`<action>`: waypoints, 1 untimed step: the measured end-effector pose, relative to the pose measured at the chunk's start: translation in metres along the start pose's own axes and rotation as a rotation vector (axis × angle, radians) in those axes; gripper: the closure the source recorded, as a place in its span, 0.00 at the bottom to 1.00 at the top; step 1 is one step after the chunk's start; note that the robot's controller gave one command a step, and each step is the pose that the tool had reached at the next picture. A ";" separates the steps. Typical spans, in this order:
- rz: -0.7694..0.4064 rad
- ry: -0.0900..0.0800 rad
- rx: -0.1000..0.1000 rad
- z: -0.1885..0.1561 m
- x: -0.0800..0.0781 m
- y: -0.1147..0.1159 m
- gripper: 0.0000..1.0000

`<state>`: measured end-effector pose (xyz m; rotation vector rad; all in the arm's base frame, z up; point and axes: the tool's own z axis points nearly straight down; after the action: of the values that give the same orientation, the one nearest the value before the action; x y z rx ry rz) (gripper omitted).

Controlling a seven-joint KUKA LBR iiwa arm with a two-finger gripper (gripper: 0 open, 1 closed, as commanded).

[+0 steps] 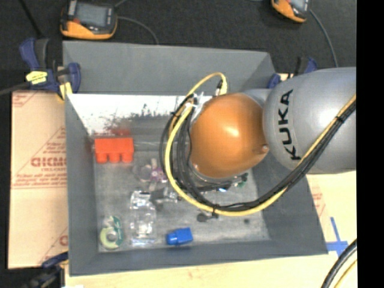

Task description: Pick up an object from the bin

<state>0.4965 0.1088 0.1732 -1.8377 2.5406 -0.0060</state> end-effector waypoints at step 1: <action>-0.058 -0.010 0.005 0.087 -0.009 0.020 0.00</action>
Offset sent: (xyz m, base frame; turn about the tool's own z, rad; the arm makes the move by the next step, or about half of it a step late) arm -0.0219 0.0134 -0.1032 -0.0596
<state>0.4813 0.1235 0.0860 -1.9044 2.4772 -0.0042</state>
